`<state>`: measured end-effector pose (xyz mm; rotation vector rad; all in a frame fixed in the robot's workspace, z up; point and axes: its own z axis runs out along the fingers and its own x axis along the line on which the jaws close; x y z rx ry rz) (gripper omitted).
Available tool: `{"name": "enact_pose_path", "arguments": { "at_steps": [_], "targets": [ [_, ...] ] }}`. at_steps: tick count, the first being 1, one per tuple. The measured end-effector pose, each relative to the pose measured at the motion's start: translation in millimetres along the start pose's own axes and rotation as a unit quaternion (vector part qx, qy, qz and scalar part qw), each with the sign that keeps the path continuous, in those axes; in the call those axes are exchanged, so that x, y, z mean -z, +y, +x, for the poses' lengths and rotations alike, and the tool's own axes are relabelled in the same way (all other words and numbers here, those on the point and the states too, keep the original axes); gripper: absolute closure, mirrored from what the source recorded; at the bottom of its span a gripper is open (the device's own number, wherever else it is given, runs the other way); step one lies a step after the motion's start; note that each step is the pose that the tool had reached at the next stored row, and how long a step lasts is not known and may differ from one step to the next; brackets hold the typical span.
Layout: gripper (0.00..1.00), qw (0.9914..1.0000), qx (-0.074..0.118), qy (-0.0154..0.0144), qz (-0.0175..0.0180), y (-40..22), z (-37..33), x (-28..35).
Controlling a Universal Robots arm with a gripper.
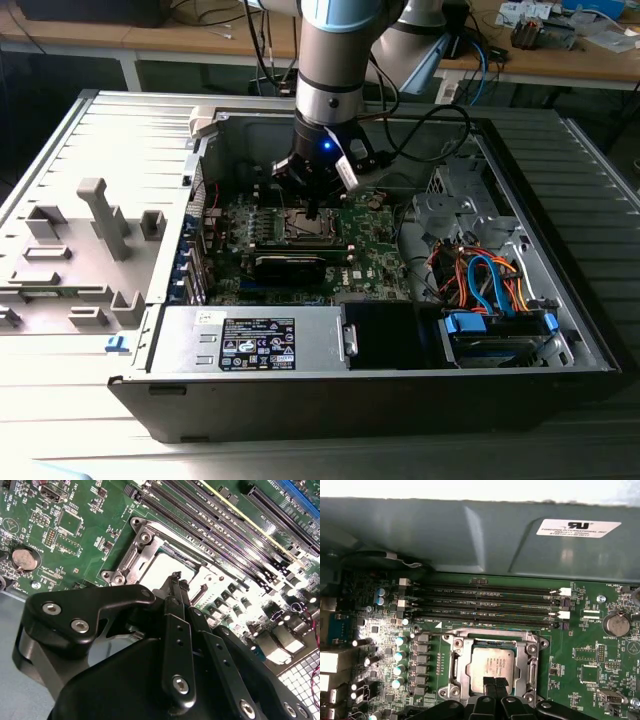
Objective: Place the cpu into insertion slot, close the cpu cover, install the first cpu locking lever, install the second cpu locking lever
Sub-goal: 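Install the first cpu locking lever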
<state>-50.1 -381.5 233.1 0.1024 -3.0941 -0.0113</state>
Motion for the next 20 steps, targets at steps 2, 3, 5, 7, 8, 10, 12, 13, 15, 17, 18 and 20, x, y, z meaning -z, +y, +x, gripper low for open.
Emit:
{"name": "enact_pose_path", "arguments": {
  "at_steps": [2, 3, 5, 7, 8, 10, 12, 13, 15, 17, 18, 20],
  "targets": [
    [0.89, 1.00000, 0.001, 0.0000, 0.0000, 0.0, 0.0, 0.0],
    [0.89, 1.00000, 0.002, 0.0000, 0.0002, 0.0, 0.0, 0.8],
    [0.89, 1.00000, 0.002, 0.0000, -0.0006, 0.0, 0.1, 0.9],
    [0.89, 1.00000, 0.002, 0.0000, -0.0006, 0.0, 0.1, 1.1],
    [0.89, 1.00000, 0.002, 0.0000, -0.0005, 0.0, 0.1, 1.5],
    [0.89, 1.00000, 0.002, -0.0001, -0.0005, 0.0, 0.2, 2.3],
    [0.89, 1.00000, 0.002, -0.0001, -0.0006, 0.0, 0.2, 2.8],
    [0.89, 1.00000, 0.002, -0.0001, -0.0006, 0.0, 0.3, 2.9],
    [0.89, 1.00000, 0.002, -0.0001, -0.0006, 0.0, 0.3, 3.0],
    [0.89, 1.00000, 0.002, -0.0001, -0.0005, 0.0, 0.4, 5.5],
    [0.89, 1.00000, 0.002, -0.0001, -0.0005, 0.0, 0.4, 5.6],
    [0.89, 1.00000, 0.002, -0.0001, -0.0005, 0.0, 0.4, 6.1]
  ]
}}
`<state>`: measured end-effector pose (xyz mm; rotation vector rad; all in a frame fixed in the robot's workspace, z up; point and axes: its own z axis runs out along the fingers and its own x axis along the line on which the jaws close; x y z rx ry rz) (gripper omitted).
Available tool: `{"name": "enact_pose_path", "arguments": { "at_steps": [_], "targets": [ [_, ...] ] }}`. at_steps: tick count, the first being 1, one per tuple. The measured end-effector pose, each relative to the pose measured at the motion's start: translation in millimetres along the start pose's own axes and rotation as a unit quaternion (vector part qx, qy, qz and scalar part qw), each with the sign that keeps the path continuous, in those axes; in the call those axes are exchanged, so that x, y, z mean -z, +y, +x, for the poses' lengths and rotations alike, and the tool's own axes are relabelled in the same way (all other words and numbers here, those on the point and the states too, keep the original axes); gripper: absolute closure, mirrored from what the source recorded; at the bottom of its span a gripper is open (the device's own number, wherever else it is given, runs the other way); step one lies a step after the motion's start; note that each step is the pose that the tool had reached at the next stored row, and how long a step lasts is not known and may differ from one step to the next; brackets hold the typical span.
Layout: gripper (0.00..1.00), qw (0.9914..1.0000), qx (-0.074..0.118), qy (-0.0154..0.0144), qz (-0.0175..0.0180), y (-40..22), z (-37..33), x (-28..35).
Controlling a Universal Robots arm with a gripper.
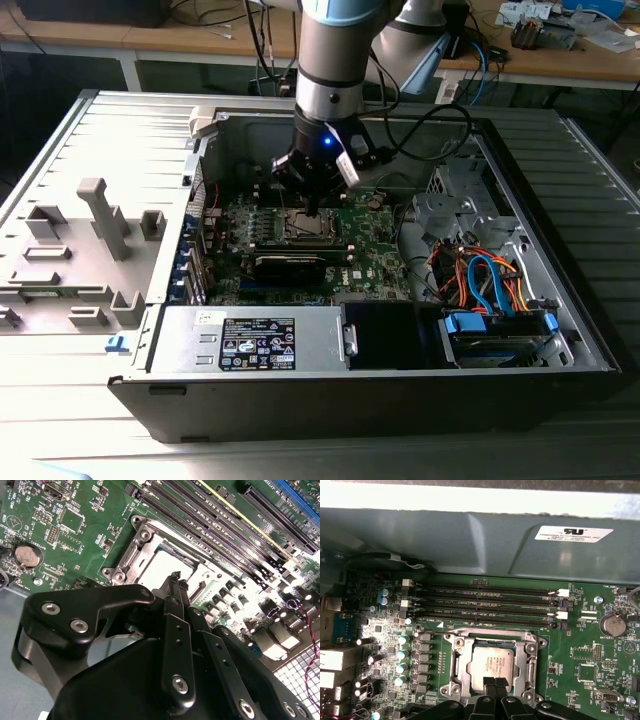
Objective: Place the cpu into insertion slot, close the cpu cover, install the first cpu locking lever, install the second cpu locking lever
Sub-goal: 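Install the first cpu locking lever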
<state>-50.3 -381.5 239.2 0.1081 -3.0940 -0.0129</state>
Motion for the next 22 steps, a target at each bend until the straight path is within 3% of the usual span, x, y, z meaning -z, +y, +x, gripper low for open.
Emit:
{"name": "enact_pose_path", "arguments": {
  "at_steps": [22],
  "targets": [
    [0.89, 1.00000, 0.000, 0.0000, -0.0001, 0.1, 0.3, 7.6]
  ]
}}
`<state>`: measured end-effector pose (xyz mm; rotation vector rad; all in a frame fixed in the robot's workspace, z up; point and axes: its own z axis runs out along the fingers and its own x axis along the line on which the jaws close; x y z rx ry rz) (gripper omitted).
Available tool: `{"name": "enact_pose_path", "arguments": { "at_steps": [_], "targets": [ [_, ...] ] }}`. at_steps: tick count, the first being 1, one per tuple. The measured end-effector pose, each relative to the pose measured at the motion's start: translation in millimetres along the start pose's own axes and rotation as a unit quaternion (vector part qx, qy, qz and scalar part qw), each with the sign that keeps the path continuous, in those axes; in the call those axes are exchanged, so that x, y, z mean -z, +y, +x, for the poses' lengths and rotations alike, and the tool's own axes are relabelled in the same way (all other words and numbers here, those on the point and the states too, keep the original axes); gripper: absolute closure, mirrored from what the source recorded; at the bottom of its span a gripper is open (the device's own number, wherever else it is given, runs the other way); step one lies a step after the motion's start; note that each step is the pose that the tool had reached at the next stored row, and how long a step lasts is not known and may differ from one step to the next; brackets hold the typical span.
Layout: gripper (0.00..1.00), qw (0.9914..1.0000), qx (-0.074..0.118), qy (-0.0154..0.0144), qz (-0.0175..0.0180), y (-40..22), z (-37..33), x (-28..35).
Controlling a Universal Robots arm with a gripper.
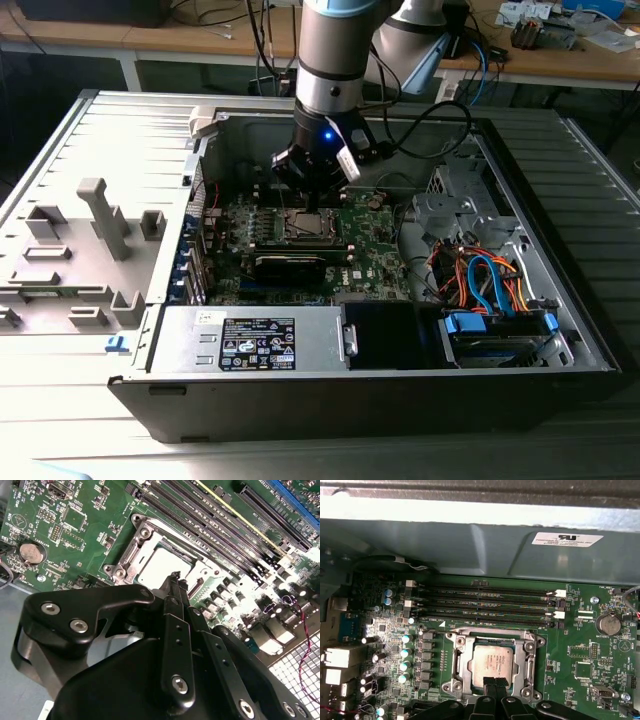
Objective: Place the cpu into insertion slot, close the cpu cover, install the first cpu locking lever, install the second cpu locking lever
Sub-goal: 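Install the first cpu locking lever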
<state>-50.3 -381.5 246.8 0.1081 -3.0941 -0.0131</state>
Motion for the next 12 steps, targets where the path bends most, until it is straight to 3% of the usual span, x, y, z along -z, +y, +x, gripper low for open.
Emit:
{"name": "enact_pose_path", "arguments": {
  "at_steps": [12],
  "targets": [
    [0.89, 1.00000, 0.000, 0.0000, 0.0001, 0.0, 0.2, 4.0]
  ]
}}
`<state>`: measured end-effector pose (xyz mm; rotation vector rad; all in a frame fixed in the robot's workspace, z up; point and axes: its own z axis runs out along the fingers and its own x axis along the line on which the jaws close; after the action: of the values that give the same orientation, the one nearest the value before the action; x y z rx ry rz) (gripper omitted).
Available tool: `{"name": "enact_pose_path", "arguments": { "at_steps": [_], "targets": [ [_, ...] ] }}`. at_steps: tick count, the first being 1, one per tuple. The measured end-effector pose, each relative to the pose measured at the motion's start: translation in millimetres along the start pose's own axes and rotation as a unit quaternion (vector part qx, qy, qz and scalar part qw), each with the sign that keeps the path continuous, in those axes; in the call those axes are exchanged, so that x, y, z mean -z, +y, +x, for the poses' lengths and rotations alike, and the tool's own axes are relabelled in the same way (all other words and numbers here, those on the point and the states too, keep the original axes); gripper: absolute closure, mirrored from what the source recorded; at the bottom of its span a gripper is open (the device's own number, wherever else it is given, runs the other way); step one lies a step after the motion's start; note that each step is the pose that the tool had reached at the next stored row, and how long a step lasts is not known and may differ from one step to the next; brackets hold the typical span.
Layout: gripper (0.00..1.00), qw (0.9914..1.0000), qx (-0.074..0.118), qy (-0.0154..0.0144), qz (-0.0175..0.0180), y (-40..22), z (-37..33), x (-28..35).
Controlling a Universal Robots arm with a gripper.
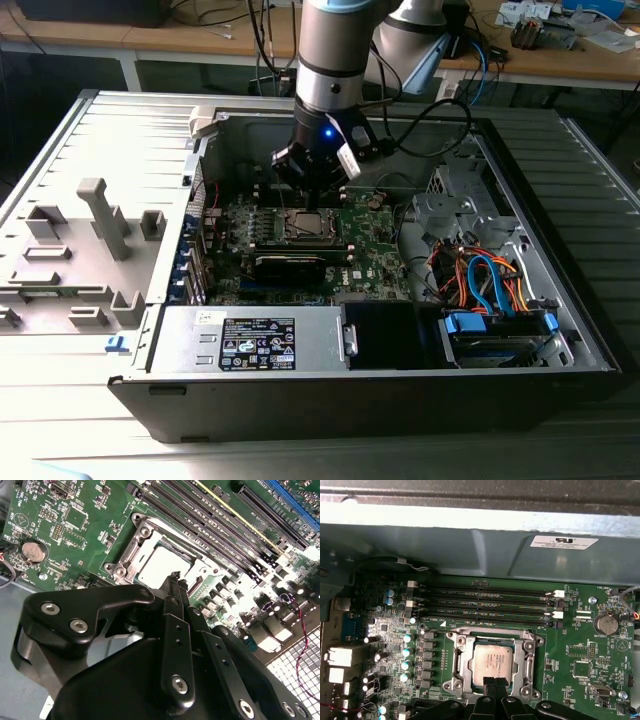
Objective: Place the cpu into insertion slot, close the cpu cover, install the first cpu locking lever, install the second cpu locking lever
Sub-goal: 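Install the first cpu locking lever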
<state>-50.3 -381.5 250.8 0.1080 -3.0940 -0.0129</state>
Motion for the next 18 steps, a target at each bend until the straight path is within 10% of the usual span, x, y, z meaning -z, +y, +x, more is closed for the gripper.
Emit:
{"name": "enact_pose_path", "arguments": {
  "at_steps": [18],
  "targets": [
    [0.89, 1.00000, 0.000, 0.0000, -0.0001, 0.1, 0.3, 7.7]
  ]
}}
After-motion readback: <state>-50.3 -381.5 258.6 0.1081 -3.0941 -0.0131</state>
